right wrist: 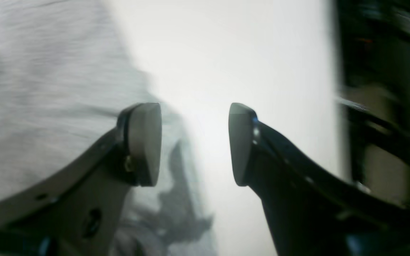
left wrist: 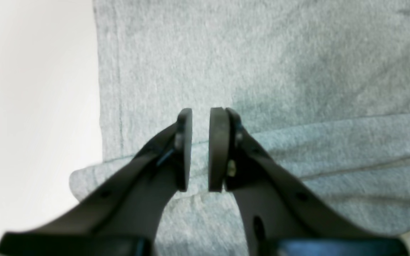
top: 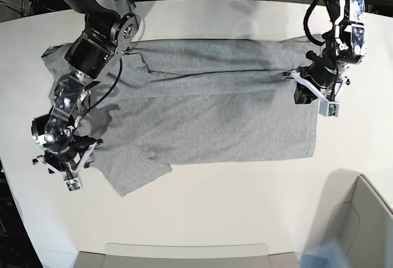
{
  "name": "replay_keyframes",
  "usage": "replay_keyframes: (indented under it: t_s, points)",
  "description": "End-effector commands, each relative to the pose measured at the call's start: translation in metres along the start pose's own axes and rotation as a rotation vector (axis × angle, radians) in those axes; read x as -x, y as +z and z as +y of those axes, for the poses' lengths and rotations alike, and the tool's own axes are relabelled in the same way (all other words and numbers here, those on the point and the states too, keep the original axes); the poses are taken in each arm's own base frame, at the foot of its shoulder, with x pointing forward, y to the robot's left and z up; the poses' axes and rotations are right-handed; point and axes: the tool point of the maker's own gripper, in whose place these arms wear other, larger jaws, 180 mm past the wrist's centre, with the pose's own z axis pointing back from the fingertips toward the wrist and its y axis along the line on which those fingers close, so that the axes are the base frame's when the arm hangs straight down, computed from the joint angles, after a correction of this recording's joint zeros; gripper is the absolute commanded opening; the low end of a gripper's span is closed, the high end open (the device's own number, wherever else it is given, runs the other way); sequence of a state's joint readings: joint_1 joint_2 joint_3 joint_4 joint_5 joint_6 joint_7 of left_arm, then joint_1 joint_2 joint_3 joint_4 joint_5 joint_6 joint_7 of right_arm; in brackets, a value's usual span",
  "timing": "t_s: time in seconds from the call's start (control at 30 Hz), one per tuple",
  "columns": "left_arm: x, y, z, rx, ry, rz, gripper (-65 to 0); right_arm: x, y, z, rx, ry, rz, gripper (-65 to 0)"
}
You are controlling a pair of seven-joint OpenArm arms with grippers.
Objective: Fold the T-shirt properly
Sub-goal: 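Move the right gripper to the hem corner and grasp it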
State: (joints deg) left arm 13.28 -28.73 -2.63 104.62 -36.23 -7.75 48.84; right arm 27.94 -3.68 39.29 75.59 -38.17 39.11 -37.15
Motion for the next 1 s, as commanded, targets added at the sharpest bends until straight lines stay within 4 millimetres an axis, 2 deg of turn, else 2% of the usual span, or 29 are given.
replay_keyframes:
  t_s: [0.0,0.1,0.2,0.3,0.47,0.57,0.67,0.8,0.87,0.97]
  points:
    - [-0.015,0.003,0.0,0.004,-0.015,-0.046,-55.1,-0.025,-0.004,-0.009,-0.012,0.019,-0.044,-34.9]
    - [-0.015,0.003,0.0,0.005,-0.016,-0.047,-55.1,-0.03,-0.028,0.0,-0.122,0.0,-0.025,-34.9]
    - [-0.015,0.003,0.0,0.004,-0.015,-0.047,-55.1,-0.047,-0.042,0.006,-0.215,-0.043,-0.089,-34.9]
    - [-0.015,0.003,0.0,0.004,-0.015,-0.047,-55.0,-0.053,-0.055,0.019,-0.301,-0.075,-0.151,-34.9]
    - [-0.015,0.003,0.0,0.004,-0.015,-0.047,-55.0,-0.033,-0.084,0.011,-0.244,-0.252,-0.181,-34.9]
    - [-0.015,0.003,0.001,0.004,-0.014,-0.048,-55.0,-0.01,-0.096,-0.02,-0.076,-0.351,-0.183,-34.9]
    - [-0.015,0.003,0.0,0.005,-0.015,-0.048,-55.0,0.005,-0.098,-0.037,0.034,-0.366,-0.207,-34.9]
    - [-0.015,0.003,0.001,0.003,-0.016,-0.048,-55.0,0.024,-0.101,-0.032,0.017,-0.367,-0.123,-34.9]
    - [-0.015,0.003,0.0,0.005,-0.017,-0.048,-55.0,0.035,-0.102,-0.021,-0.019,-0.364,-0.085,-34.9]
    - [-0.014,0.003,-0.001,0.009,-0.015,-0.046,-55.0,0.066,-0.103,0.0,-0.067,-0.357,-0.016,-34.9]
